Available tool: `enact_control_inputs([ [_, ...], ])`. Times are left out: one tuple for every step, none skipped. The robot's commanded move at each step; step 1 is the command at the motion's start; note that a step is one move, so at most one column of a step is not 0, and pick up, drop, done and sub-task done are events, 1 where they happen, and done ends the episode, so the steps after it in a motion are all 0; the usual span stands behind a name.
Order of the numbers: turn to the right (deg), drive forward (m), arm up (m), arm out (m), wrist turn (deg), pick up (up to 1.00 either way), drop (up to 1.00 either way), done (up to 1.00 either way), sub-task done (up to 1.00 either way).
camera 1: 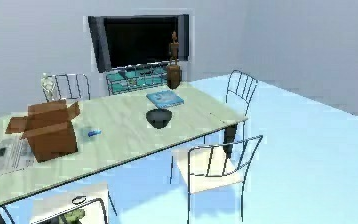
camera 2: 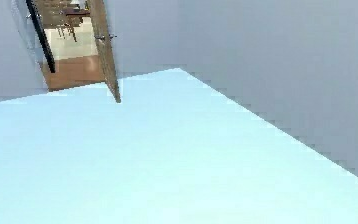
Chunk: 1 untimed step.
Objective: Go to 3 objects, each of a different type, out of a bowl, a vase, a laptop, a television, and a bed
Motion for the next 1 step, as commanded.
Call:
enact_control_inputs([
  [0.0, 0.0, 0.0, 0.0, 0.0, 0.0, 0.0, 0.0, 1.0],
])
